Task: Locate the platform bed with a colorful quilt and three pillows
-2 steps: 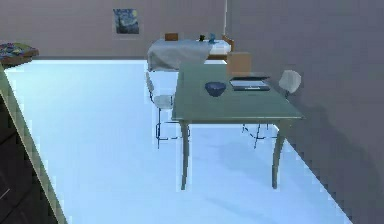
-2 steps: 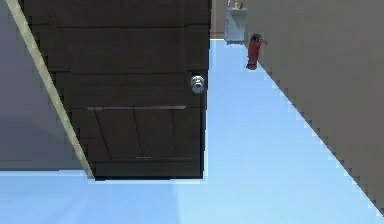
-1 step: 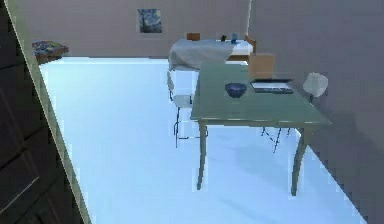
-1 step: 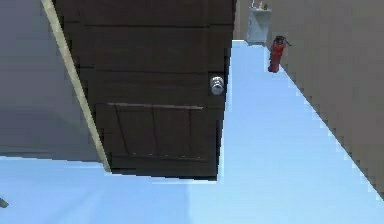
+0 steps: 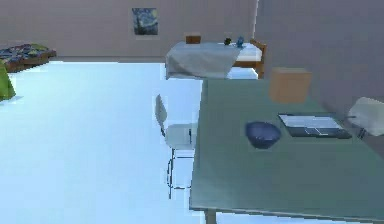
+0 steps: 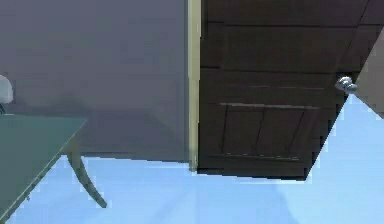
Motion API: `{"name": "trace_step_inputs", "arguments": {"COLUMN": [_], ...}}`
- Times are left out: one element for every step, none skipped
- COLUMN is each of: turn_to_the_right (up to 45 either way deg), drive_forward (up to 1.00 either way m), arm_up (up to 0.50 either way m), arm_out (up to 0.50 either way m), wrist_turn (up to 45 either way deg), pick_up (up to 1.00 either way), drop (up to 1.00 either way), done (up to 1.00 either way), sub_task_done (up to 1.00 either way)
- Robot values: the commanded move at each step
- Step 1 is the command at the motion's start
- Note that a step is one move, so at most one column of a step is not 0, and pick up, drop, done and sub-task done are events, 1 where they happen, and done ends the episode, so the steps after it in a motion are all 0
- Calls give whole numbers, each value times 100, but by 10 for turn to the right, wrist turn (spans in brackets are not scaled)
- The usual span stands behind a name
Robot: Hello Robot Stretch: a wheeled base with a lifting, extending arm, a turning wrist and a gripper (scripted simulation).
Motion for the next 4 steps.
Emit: {"name": "trace_step_inputs", "arguments": {"turn_to_the_right": [-360,0,-30,0], "drive_forward": [0,100,0,100], "arm_up": [0,0,0,0], "arm_out": [0,0,0,0], "wrist_turn": [0,0,0,0], "pick_up": [0,0,0,0], "drop": [0,0,0,0], "done": [0,0,0,0], "sub_task_done": [0,0,0,0]}}
